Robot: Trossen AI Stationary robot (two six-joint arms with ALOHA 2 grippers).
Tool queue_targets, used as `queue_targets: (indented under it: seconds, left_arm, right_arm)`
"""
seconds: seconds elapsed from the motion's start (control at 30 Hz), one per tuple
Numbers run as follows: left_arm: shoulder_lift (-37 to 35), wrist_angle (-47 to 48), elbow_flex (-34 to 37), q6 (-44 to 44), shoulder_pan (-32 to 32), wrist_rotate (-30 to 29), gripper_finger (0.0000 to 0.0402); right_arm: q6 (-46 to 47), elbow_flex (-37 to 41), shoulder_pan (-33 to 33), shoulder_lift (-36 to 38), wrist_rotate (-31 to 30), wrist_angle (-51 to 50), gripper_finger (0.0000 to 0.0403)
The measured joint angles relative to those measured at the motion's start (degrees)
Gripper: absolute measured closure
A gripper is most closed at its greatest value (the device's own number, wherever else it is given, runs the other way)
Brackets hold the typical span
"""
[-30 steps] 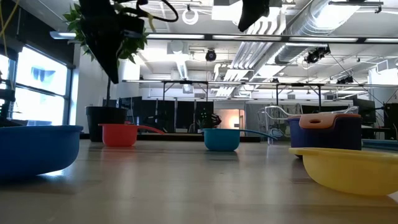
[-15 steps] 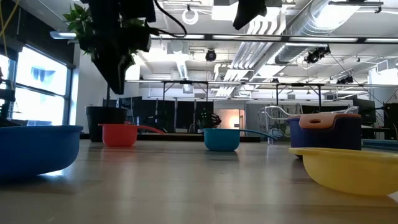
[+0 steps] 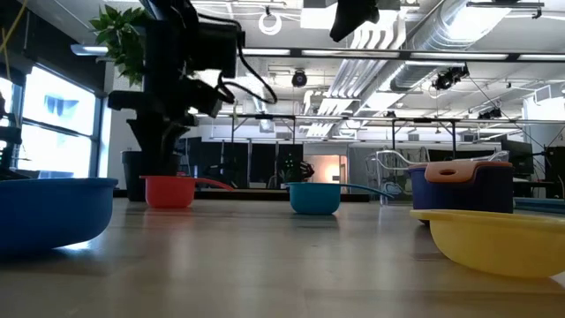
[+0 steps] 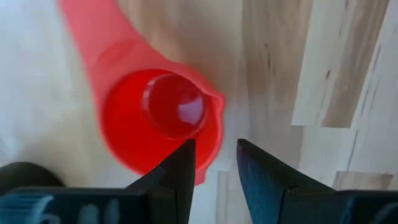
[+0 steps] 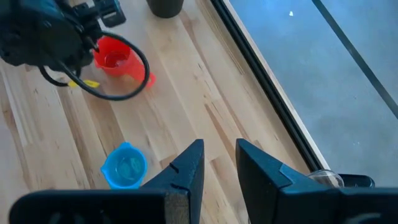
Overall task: Nest measuring cups in basket
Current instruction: Stack the red measuring cup on top of the orange measuring cup
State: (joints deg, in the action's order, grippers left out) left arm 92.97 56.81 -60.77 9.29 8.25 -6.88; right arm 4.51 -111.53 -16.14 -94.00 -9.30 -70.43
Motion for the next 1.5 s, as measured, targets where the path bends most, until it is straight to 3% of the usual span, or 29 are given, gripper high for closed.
queue_targets:
  seconds: [0.57, 0.7, 0.9, 1.03, 1.23, 1.5]
  left_arm:
    - [6.08, -0.32, 0.0, -0.16, -0.02, 1.6, 0.0299]
    - [6.06, -0.3, 0.0, -0.03, -0.02, 1.49, 0.0323]
    - [6.06, -0.32, 0.0, 1.94, -0.02, 1.45, 0.0389]
    - [6.01, -0.26, 0.0, 4.64, -0.31, 1.13, 0.0391]
    - [6.01, -0.26, -0.02, 10.88, -2.72, -3.19, 0.0397]
    - [5.56, -0.15, -0.03, 20.8, -7.39, -12.24, 0.0398]
  right_arm:
    - [0.0, 0.0, 0.0, 0.0, 0.0, -0.02, 0.0318]
    - [0.01, 0.0, 0.0, 0.0, 0.0, -0.02, 0.0318]
    - [2.82, 0.0, 0.0, 0.0, -0.01, -0.02, 0.0318]
    - [4.77, 0.0, 0.0, 0.0, 0.0, -0.02, 0.0318]
    - [10.53, 0.0, 0.04, 0.0, 0.44, -0.07, 0.0318]
    - [19.08, 0.0, 0.06, 0.0, 6.38, -3.46, 0.0318]
